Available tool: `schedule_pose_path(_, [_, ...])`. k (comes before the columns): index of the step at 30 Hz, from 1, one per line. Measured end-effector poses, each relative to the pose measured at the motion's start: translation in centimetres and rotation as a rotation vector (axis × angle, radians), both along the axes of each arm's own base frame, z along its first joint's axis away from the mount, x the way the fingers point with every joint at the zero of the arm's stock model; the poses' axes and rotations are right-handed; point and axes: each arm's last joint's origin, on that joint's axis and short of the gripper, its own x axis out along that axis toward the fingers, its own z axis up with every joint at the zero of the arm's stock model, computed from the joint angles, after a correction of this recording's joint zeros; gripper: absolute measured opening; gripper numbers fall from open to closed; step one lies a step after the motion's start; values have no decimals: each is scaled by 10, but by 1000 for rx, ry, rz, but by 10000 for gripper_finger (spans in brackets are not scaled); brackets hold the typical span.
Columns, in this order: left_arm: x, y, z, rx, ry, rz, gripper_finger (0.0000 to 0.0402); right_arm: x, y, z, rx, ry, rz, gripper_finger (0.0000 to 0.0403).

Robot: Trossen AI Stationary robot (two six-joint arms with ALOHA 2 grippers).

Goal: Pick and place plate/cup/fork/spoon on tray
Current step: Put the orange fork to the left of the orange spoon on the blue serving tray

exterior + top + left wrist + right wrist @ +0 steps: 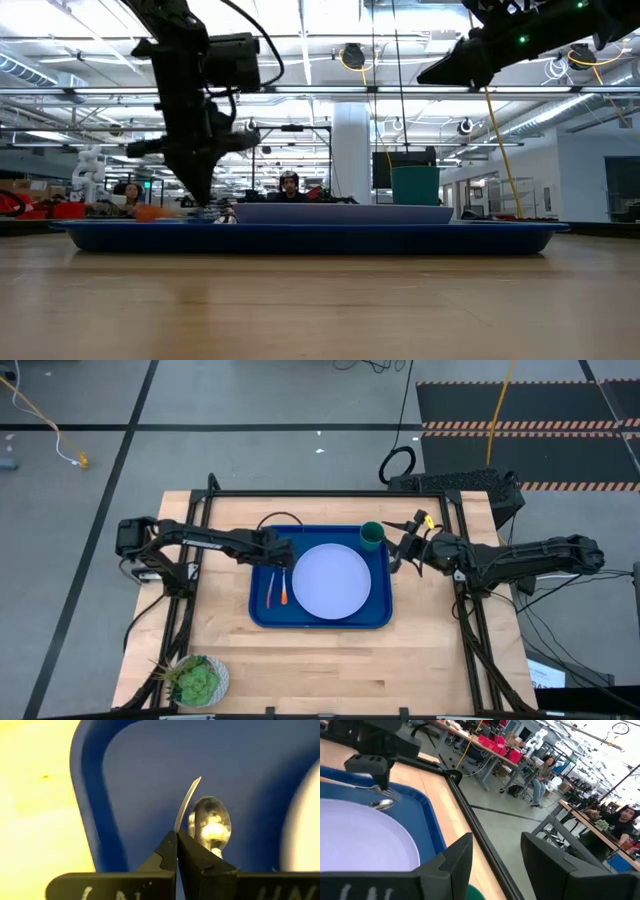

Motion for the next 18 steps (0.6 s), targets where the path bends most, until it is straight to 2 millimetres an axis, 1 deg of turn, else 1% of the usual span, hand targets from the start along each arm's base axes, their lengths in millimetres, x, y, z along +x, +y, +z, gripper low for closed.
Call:
schedule_pose_path(4, [0,-1,5,-1,-32,-6,2,0,0,-1,0,9,0,160])
schedule_pose_path(6, [4,-2,8,5,-82,-11,2,0,0,-1,0,10,0,160])
schedule_pose_path(11, [10,-7,8,-1,-122,-54,1,0,0,-1,0,10,0,160])
schedule_pose_path(15, [13,-9,10,40,-148,-72,1,0,0,-1,0,11,0,160])
schedule_pose_path(18, [11,-10,15,57,-157,-79,1,0,0,-2,4,16,-1,160])
